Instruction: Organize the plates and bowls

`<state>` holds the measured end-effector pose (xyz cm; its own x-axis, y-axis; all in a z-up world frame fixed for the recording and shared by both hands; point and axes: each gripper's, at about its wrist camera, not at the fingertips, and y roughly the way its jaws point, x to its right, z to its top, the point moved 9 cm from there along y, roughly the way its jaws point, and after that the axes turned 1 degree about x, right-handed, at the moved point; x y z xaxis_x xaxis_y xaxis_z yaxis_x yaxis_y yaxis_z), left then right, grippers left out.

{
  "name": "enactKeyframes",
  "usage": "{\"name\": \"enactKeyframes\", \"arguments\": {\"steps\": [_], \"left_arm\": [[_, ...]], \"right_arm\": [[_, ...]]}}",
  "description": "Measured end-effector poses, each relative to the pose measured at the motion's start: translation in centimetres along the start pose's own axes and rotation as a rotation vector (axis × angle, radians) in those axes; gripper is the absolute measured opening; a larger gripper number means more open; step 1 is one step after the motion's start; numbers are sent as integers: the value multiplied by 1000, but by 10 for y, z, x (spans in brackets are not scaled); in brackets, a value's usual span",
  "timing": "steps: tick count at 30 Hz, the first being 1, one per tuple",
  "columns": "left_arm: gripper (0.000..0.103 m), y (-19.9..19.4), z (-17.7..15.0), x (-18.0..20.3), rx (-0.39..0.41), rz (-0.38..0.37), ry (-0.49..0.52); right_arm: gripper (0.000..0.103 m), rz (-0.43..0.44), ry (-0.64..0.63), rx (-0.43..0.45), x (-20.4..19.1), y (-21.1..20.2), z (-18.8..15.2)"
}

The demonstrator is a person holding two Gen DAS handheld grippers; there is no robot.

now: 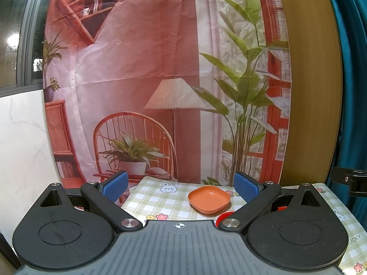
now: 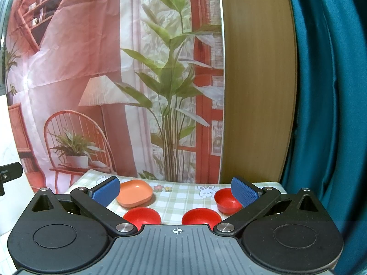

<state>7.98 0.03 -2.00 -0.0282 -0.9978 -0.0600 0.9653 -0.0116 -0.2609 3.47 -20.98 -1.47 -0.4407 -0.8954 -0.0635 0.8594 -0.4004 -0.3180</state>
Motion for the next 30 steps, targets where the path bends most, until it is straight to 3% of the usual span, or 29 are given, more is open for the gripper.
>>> {"name": "enactKeyframes", "arguments": {"steps": [30], "left_arm": [[100,0,-1,0,-3,2,-1]], "right_arm": [[103,0,0,2,1,-1,-1]]}}
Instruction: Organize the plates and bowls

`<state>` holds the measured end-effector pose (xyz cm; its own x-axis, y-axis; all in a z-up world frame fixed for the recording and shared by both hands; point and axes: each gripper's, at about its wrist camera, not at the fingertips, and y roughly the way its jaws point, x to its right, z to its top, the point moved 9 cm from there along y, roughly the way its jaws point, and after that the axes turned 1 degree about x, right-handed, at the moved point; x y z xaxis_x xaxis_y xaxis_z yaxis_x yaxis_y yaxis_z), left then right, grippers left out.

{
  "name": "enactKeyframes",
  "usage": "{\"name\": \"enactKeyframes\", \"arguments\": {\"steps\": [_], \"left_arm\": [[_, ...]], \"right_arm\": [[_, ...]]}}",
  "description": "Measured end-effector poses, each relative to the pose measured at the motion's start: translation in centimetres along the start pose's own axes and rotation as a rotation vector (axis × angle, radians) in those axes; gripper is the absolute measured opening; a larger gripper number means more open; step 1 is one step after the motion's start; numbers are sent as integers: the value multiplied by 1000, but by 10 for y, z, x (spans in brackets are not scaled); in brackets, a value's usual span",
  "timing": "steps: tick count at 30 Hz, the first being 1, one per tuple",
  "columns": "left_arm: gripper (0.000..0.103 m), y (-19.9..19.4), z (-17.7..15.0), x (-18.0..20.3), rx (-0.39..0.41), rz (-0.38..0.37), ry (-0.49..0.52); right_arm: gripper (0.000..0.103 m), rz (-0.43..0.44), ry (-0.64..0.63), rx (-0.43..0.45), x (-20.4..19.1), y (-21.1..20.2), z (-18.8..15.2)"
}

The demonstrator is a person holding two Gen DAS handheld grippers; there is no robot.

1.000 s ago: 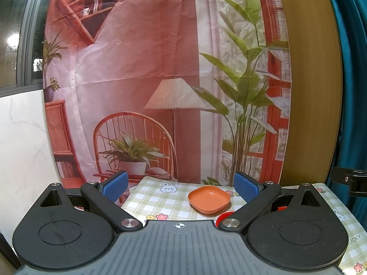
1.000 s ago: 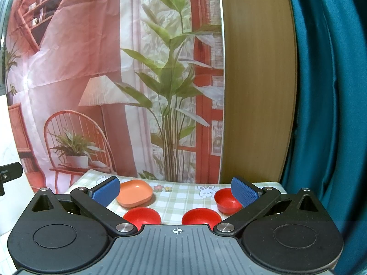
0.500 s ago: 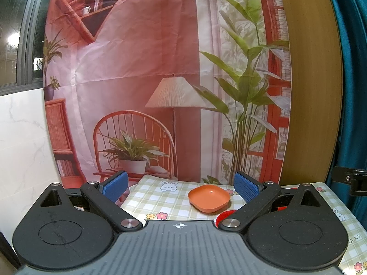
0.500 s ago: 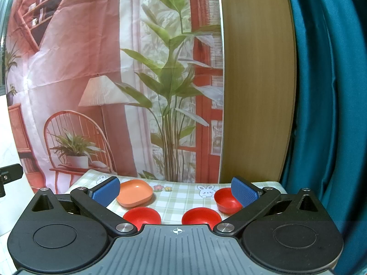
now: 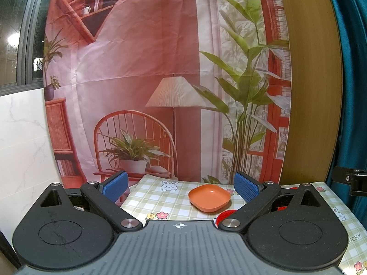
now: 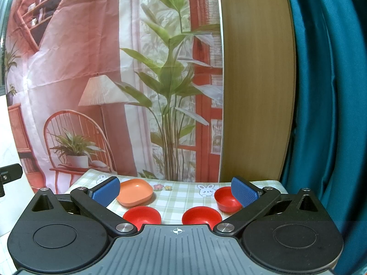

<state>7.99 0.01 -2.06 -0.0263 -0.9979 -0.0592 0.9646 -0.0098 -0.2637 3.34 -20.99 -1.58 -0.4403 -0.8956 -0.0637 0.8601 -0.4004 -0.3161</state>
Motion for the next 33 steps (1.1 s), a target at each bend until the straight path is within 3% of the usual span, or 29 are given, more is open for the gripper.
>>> {"name": "enactKeyframes", "arguments": {"steps": [15,20,33], "left_arm": [[100,4,-6,-2,-13,13,0],[100,15,-11,-3,-41,14,6],[99,76,-16,-58,-92,148,17]], "right_arm": [[103,0,8,-11,-1,2,-2],[103,5,17,-30,1,19,-8],[103,102,13,-55,-22,85,-12]]}}
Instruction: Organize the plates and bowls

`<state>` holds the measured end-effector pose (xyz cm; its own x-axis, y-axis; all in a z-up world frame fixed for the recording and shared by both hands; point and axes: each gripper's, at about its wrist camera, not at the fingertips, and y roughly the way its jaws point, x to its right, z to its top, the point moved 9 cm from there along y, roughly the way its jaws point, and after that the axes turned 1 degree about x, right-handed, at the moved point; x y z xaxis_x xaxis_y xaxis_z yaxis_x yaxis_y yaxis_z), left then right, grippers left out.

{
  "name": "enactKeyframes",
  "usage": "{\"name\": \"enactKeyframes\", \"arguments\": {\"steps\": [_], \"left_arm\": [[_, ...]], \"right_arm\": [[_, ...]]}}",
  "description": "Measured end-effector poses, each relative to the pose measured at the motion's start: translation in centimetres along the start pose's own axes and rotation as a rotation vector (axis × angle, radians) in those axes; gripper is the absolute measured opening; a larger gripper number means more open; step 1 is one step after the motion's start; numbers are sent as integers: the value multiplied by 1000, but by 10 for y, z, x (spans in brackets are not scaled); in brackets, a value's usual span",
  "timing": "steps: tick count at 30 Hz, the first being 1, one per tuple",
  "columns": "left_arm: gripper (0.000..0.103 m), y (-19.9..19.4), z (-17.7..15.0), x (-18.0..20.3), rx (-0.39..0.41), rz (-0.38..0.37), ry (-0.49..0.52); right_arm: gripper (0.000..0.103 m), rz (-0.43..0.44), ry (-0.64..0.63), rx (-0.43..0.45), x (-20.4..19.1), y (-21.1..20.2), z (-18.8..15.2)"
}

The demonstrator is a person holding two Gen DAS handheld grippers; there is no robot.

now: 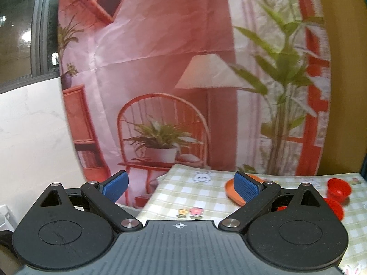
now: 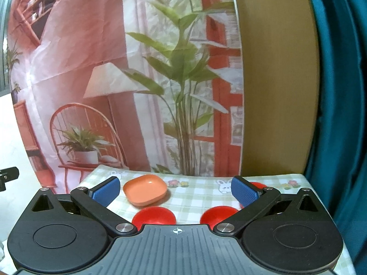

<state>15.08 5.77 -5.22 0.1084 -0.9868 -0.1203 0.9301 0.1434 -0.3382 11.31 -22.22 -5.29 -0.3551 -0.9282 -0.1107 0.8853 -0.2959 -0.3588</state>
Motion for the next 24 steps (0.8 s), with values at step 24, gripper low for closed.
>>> {"name": "enactKeyframes", "arguments": {"steps": [24], "left_arm": [[92,121,-135,-162,-363,276,-159]], "right_arm": [[81,507,-294,-290,-268,168,-128]]}}
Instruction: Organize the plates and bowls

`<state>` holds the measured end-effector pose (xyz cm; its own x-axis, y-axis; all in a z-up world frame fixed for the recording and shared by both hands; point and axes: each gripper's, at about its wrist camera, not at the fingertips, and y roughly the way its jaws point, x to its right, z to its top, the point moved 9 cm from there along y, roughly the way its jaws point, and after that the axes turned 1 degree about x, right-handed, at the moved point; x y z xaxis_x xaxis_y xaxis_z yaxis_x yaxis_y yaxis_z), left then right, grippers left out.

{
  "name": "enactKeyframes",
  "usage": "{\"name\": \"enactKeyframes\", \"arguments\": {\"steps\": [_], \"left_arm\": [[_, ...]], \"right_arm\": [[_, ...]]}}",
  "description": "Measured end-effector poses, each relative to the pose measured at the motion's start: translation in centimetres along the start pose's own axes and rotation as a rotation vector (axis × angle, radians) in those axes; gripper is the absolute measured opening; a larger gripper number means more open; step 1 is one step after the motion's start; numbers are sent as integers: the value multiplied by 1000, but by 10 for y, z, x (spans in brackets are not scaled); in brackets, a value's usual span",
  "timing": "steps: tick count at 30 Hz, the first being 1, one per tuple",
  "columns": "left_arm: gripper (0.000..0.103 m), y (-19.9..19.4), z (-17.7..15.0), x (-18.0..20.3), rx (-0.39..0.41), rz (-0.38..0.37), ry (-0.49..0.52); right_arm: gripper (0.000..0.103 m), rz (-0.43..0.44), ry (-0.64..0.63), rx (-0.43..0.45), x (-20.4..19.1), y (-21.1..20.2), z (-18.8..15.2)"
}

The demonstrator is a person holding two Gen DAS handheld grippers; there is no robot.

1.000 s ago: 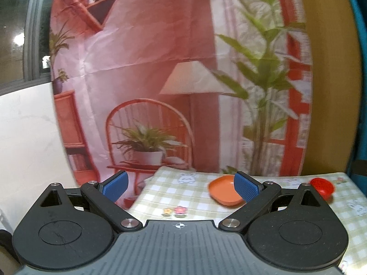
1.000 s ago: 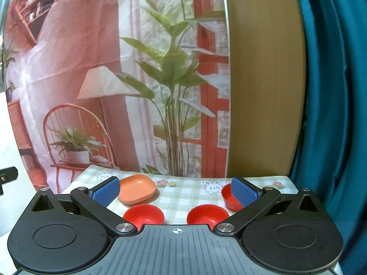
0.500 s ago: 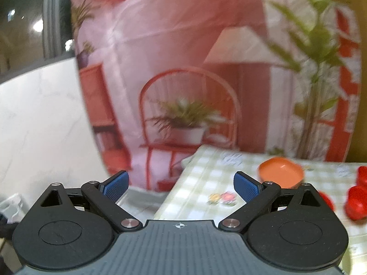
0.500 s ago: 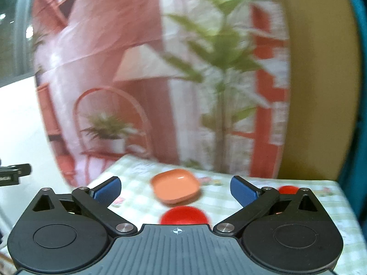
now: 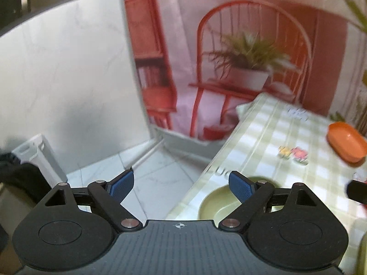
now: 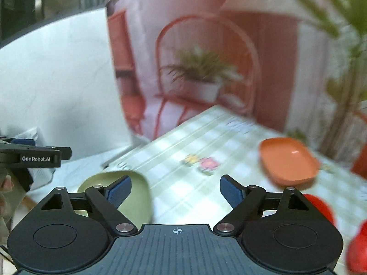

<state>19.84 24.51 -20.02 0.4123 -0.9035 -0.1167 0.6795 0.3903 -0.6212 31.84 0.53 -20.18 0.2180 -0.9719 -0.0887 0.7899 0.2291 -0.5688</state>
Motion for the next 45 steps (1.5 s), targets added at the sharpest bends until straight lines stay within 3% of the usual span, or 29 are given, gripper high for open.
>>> {"name": "enactKeyframes", "arguments": {"steps": [9,13,16,18,23,26,37,45], "left_arm": [[84,47,-56,-2,-159,-46,-81],[76,56,-71,2,-187,-68,-91],[64,54,-80,3,-195,-99,-115],[45,52,-85,3,-197,-107,-129],[19,50,-88,11,-179,-155,-143],[11,48,-89,17,-174,-167,-135],[10,37,-83,23,-174,-206,-125],[10,18,-55,64,-114,-303,-44]], "right_arm": [[64,48,-61,-131,-23,77,-29],[51,57,-56,-181,-21,94,-45],[40,64,-66,-201,-24,98,-54],[32,68,-68,-204,-26,98,-58],[8,88,-54,-197,-27,94,-61],[6,87,-49,-192,-28,90,-62],[5,76,48,-172,-16,56,-61],[5,10,148,-116,26,10,-50]]}}
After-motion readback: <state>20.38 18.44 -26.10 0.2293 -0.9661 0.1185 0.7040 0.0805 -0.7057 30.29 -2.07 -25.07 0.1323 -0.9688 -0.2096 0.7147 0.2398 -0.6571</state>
